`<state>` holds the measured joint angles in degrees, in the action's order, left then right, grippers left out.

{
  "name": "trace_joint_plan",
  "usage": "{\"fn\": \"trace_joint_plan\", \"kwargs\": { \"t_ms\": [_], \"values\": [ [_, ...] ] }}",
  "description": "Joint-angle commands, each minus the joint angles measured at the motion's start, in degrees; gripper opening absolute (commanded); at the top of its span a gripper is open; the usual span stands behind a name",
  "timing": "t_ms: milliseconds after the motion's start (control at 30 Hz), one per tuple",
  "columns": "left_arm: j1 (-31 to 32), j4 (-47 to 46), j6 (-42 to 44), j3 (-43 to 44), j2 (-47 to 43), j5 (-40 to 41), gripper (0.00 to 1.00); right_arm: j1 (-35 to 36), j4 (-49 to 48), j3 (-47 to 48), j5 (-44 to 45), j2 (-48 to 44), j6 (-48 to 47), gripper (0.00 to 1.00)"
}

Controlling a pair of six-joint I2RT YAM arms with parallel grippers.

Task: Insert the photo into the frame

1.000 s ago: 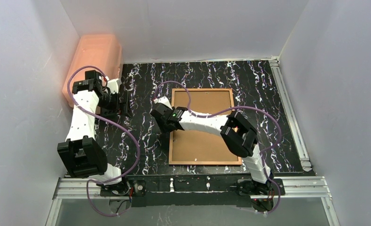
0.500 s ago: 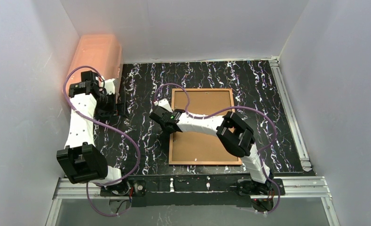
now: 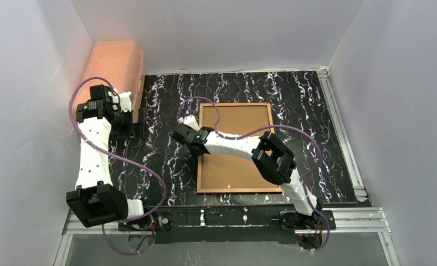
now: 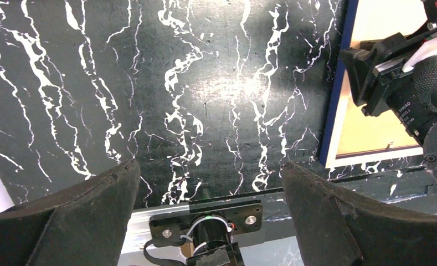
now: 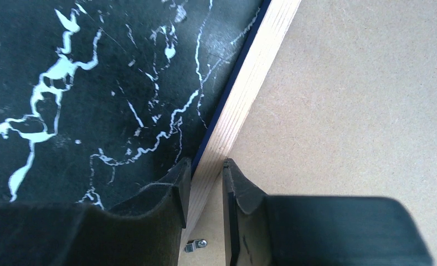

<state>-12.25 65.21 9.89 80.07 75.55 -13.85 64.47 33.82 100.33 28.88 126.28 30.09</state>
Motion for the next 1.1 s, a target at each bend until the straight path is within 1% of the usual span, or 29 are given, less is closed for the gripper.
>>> {"fn": "trace_joint_plan", "kwargs": {
  "t_ms": [0,200,333,500,667,733,1067],
  "values": [
    [-0.2,1.8,0.2,-1.4,-1.2,-4.6,0.99,0.6,0.1,9.1,1.2,-1.7,-0.1,0.01],
    [-0.2,2.2,-0.2,-2.3,-1.4,-8.0,0.98,0.4,2.3,18.1,-2.5,-4.4,1.4,0.01],
    [-0.2,2.7,-0.7,-2.0,-1.3,-10.1,0.99,-0.9,2.1,21.8,-7.7,-7.0,4.2,0.01],
    [-0.2,3.3,-1.9,-1.0,-0.9,-13.0,0.99,-3.5,-1.5,20.5,-15.0,-12.3,8.1,0.01],
    [-0.2,3.6,-3.1,0.4,-0.5,-15.6,0.98,-7.8,-9.7,11.9,-22.9,-19.6,15.3,0.01],
    [-0.3,3.7,-3.7,0.8,-0.5,-16.5,0.98,-9.8,-12.2,10.3,-24.9,-21.7,17.9,0.01],
    [-0.2,3.7,-5.1,1.5,-0.8,-19.6,0.95,-12.4,-13.5,16.3,-28.4,-22.8,21.2,0.01]
  ]
}}
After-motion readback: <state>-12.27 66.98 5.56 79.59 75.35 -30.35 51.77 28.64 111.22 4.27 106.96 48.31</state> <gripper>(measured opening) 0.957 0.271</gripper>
